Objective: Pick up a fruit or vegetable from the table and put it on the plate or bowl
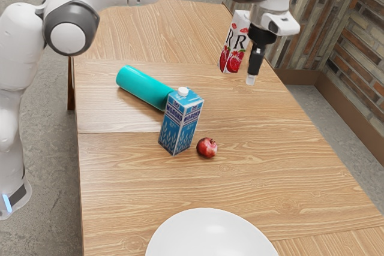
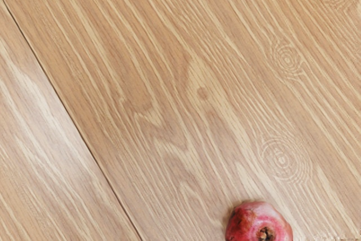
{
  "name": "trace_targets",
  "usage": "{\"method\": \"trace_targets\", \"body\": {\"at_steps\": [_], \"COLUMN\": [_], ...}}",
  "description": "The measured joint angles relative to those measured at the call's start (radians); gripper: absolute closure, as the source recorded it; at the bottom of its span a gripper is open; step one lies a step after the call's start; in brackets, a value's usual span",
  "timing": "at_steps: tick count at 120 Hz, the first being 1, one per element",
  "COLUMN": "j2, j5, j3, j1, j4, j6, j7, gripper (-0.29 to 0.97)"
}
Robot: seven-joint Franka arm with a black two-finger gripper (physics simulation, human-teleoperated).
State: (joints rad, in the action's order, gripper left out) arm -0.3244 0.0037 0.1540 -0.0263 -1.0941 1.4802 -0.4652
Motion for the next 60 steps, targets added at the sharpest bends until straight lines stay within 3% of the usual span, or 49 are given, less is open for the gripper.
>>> {"method": "trace_targets", "body": {"at_steps": [28, 47, 60], "j2": [0.016, 0.137, 0.160], "j5": [0.122, 0.140, 0.139], "j3": [0.084, 0.059, 0.051], "j1": [0.002, -0.008, -0.009], "j4": [-0.139, -0.329, -0.371], "j6": [0.030, 0.095, 0.139], "j7": [-0.172, -0.280, -0.347], "gripper": [0.00, 0.00, 0.00]}}
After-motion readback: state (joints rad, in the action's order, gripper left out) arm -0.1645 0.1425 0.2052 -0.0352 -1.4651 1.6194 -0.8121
